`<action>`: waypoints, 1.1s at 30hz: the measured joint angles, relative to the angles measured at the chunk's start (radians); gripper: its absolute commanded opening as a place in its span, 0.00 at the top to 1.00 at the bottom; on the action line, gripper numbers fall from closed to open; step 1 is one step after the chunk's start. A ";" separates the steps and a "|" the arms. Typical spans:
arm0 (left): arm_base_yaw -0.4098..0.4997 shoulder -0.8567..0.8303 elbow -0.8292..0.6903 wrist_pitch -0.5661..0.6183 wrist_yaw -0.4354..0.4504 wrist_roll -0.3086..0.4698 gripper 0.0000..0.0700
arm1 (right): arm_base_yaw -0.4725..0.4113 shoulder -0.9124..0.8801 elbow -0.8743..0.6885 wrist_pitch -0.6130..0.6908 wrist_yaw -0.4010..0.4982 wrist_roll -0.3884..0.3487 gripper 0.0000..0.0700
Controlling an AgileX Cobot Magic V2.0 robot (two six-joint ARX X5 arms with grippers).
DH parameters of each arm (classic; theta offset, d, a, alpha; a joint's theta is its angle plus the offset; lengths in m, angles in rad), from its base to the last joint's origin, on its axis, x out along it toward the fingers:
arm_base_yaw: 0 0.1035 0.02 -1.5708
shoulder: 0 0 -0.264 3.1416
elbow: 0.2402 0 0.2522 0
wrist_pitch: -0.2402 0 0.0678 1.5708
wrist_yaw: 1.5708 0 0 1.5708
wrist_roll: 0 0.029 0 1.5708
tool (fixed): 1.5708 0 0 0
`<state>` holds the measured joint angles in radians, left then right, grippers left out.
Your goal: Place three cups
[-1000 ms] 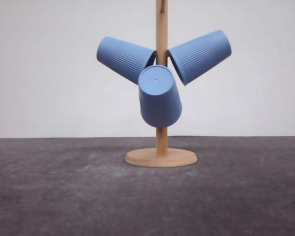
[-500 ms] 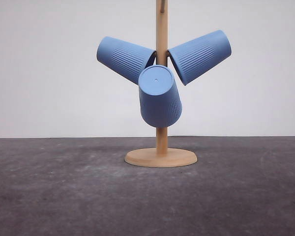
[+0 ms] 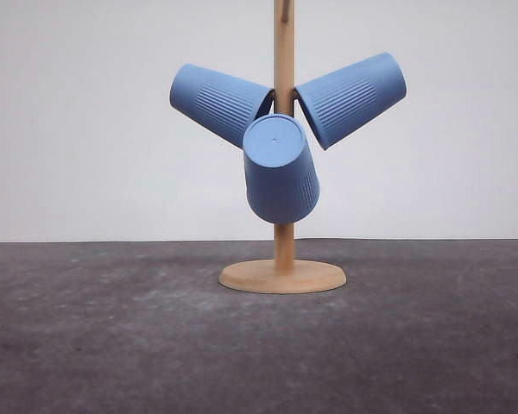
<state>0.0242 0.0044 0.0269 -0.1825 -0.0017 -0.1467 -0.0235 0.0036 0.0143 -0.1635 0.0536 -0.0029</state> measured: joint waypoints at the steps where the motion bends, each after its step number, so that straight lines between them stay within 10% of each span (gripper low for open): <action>1: 0.000 0.000 0.000 0.000 0.000 0.000 0.98 | 0.000 0.000 0.000 0.000 0.000 0.000 1.00; 33: 0.000 0.000 0.000 0.000 0.000 0.000 0.98 | 0.000 0.000 0.000 0.000 0.000 0.000 1.00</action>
<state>0.0242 0.0044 0.0269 -0.1825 -0.0017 -0.1467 -0.0235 0.0036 0.0143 -0.1635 0.0536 -0.0029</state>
